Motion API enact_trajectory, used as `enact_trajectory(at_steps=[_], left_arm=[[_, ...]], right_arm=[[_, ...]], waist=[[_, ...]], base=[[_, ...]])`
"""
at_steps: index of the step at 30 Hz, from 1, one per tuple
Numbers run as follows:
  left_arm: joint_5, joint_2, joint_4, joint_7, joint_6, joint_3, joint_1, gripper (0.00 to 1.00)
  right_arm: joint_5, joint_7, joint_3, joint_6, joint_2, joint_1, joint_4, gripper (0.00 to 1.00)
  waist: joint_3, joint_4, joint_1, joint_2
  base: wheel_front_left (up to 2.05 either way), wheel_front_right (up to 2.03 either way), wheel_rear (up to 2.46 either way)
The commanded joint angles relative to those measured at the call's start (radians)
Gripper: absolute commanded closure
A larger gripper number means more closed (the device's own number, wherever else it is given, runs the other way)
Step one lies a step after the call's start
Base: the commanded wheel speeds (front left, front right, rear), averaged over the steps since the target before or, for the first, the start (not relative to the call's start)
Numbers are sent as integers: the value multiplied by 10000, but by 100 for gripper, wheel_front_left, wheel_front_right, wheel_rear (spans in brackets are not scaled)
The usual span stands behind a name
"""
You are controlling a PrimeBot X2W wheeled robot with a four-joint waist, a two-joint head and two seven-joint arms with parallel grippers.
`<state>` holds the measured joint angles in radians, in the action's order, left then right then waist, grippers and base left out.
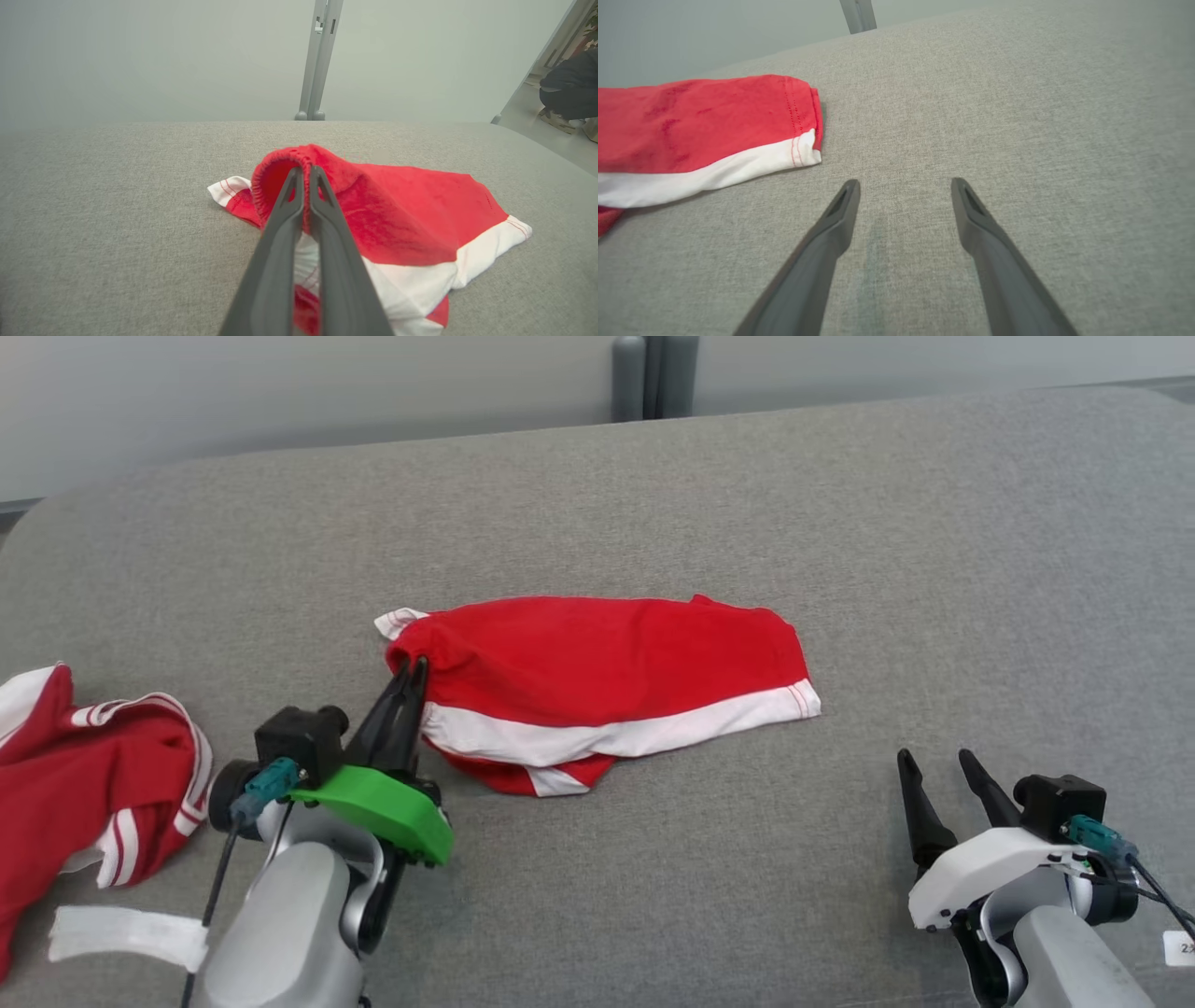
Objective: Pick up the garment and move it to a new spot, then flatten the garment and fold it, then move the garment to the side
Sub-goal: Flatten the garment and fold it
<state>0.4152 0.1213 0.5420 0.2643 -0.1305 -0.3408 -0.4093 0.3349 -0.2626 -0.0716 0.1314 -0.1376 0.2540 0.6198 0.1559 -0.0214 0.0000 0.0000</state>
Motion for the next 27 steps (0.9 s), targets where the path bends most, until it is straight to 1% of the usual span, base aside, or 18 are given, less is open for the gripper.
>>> enact_trajectory(at_steps=[1,8,10,15,16,17,18,19,27], left_arm=[[-41,188,479,1,0,35,-453,100],[-80,385,2292,1,62,601,-1423,100],[-127,422,2689,3,172,792,-1599,100],[-181,367,3101,3,363,1177,-1560,100],[-229,337,3113,4,365,1262,-1489,82],[-279,317,3065,3,359,1337,-1413,55],[-329,292,2980,4,365,1403,-1325,12],[-360,233,2896,4,363,1478,-1229,0],[-929,-99,1562,4,382,2272,-36,0]], right_arm=[[85,-30,-16,-14,-90,142,17,0],[178,-30,149,-14,-217,249,-167,0],[199,-30,159,-12,-215,246,-229,0],[184,-30,237,-14,-177,303,-389,0],[183,-30,252,-14,-176,300,-433,0],[161,-30,247,-12,-174,288,-486,0],[131,-30,257,-12,-166,257,-537,0],[114,-30,284,-12,-160,223,-577,0],[-97,-30,331,-14,-31,-123,-819,0]], waist=[[574,-719,0,0],[1102,-1475,0,0],[1153,-1559,0,0],[1119,-1560,0,0],[1077,-1513,0,0],[1022,-1453,0,0],[951,-1378,0,0],[876,-1297,0,0],[-44,-572,0,0]], base=[[0,0,0],[0,0,0],[0,0,0],[0,0,0],[0,0,0],[0,0,0],[0,0,0],[0,0,0],[0,0,0]])
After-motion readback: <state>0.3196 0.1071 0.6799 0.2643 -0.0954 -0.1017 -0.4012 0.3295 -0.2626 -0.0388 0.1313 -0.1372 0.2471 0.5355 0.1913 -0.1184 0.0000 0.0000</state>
